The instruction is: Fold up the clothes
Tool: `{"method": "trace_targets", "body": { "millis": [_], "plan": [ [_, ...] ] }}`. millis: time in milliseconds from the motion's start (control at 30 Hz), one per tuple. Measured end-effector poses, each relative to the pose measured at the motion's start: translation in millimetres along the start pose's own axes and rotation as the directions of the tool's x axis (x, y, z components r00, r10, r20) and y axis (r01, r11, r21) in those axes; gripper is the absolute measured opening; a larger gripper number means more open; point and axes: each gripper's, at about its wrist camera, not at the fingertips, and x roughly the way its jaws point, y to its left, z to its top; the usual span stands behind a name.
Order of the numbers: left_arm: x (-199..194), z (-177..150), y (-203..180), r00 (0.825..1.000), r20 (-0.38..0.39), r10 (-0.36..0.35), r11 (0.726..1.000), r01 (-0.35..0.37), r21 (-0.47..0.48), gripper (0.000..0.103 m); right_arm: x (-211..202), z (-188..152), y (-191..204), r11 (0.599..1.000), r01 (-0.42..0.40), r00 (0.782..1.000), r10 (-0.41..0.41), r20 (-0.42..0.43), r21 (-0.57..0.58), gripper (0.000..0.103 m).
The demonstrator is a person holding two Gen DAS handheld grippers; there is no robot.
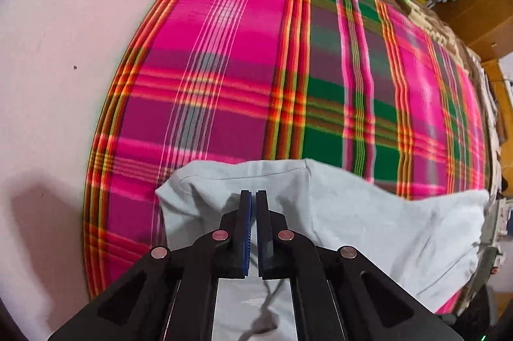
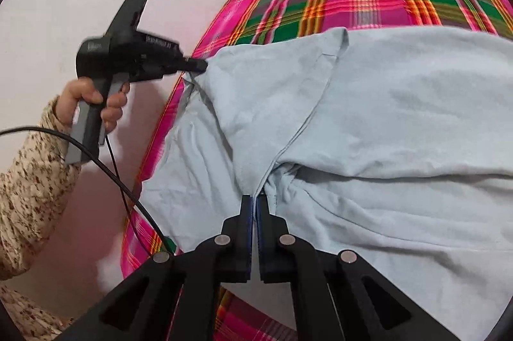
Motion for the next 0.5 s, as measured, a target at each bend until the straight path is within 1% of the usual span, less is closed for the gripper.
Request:
{"method": "trace_targets", "body": {
  "millis": [67, 100, 133, 167, 200, 233, 267, 367, 500],
  "plan": [
    [-2.9, -4.0, -0.3, 1.0, 0.004, -0.03, 1.0, 0.03, 0.003, 0.004, 1.1, 0.9, -5.4, 1.0, -0.01, 1.0, 0.01, -0.008, 0.024, 0.003],
    [-3.9, -4.3, 0.2, 0.999, -0.003, -0.046, 0.999, 0.046, -0.012, 0.004, 2.1, 1.6, -7.1, 0.999, -0.015, 1.0, 0.015, -0.012, 0.032, 0.003],
    [-4.8, -4.6, 0.8, 0.998, -0.01, -0.063, 0.998, 0.063, -0.028, 0.008, 2.7, 2.7, -6.1, 1.0, -0.013, 1.0, 0.013, -0.015, 0.027, 0.003],
    [-5.6, -4.3, 0.6, 0.998, -0.025, -0.065, 0.997, 0.063, -0.048, 0.023, 3.3, 3.7, -5.2, 1.0, -0.01, 1.0, 0.011, -0.017, 0.022, 0.003],
    [-5.1, -3.4, -0.4, 0.997, -0.031, -0.075, 0.996, 0.073, -0.056, 0.034, 4.0, 4.8, -4.3, 1.0, -0.008, 1.0, 0.009, -0.02, 0.018, 0.003],
    [-4.5, -2.6, -1.4, 0.996, -0.037, -0.085, 0.995, 0.083, -0.063, 0.048, 4.6, 5.8, -4.0, 1.0, -0.011, 1.0, 0.012, -0.02, 0.021, 0.003],
    [-3.9, -1.7, -2.4, 0.995, -0.042, -0.095, 0.993, 0.092, -0.071, 0.05, 5.1, 6.7, -3.7, 1.0, -0.014, 1.0, 0.014, -0.021, 0.023, 0.003],
    [1.1, 2.2, -3.0, 0.994, -0.05, -0.093, 0.99, 0.087, -0.111, 0.051, 5.7, 6.6, -4.5, 1.0, -0.005, 1.0, 0.005, -0.023, 0.024, 0.003],
    [12.2, -3.3, -8.8, 0.996, -0.087, -0.035, 0.995, 0.026, -0.099, 0.05, 2.5, 4.4, -5.8, 1.0, -0.007, 1.0, 0.008, -0.021, 0.029, 0.003]
  ]
}}
